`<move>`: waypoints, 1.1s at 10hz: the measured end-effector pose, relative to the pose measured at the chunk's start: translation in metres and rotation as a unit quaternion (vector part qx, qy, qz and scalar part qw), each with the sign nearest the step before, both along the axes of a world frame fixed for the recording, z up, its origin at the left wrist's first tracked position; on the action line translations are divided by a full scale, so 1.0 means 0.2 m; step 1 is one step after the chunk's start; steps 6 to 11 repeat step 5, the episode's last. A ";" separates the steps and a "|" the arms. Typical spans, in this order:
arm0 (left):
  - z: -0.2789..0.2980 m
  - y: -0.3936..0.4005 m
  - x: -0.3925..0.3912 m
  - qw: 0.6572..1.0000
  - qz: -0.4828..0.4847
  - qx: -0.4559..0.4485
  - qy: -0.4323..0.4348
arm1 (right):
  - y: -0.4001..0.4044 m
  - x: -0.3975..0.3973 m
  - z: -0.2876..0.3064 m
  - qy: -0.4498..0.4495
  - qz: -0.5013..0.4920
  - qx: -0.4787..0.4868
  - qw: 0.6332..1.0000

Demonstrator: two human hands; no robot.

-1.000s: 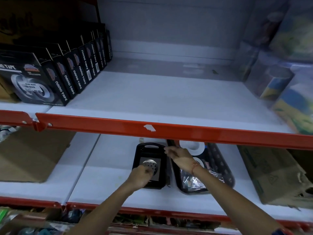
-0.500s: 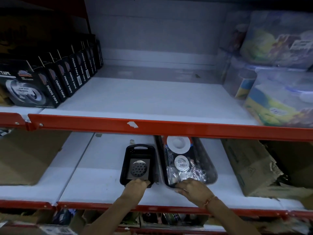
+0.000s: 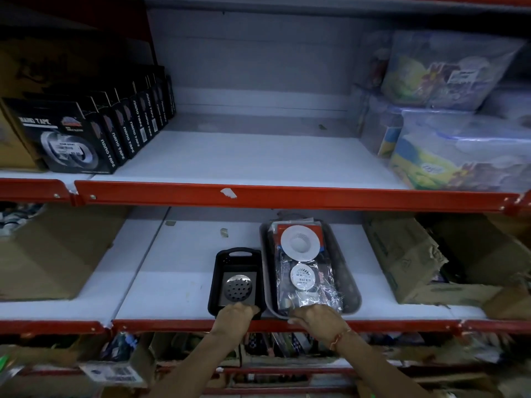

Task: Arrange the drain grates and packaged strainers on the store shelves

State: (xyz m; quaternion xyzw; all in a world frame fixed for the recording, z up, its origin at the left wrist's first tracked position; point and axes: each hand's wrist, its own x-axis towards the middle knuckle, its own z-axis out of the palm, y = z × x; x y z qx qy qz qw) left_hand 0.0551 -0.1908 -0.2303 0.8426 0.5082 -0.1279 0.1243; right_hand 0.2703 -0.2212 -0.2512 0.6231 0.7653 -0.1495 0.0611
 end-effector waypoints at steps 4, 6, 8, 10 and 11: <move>0.07 -0.17 -0.05 0.999 -0.004 0.042 -0.010 | -0.14 -0.15 0.16 -0.042 -0.023 0.050 0.998; 0.15 -0.13 -0.05 0.995 0.020 0.089 -0.039 | -0.11 -0.20 0.24 -0.011 -0.028 0.120 0.992; 0.15 -0.13 -0.05 0.995 0.020 0.089 -0.039 | -0.11 -0.20 0.24 -0.011 -0.028 0.120 0.992; 0.15 -0.13 -0.05 0.995 0.020 0.089 -0.039 | -0.11 -0.20 0.24 -0.011 -0.028 0.120 0.992; 0.15 -0.13 -0.05 0.995 0.020 0.089 -0.039 | -0.11 -0.20 0.24 -0.011 -0.028 0.120 0.992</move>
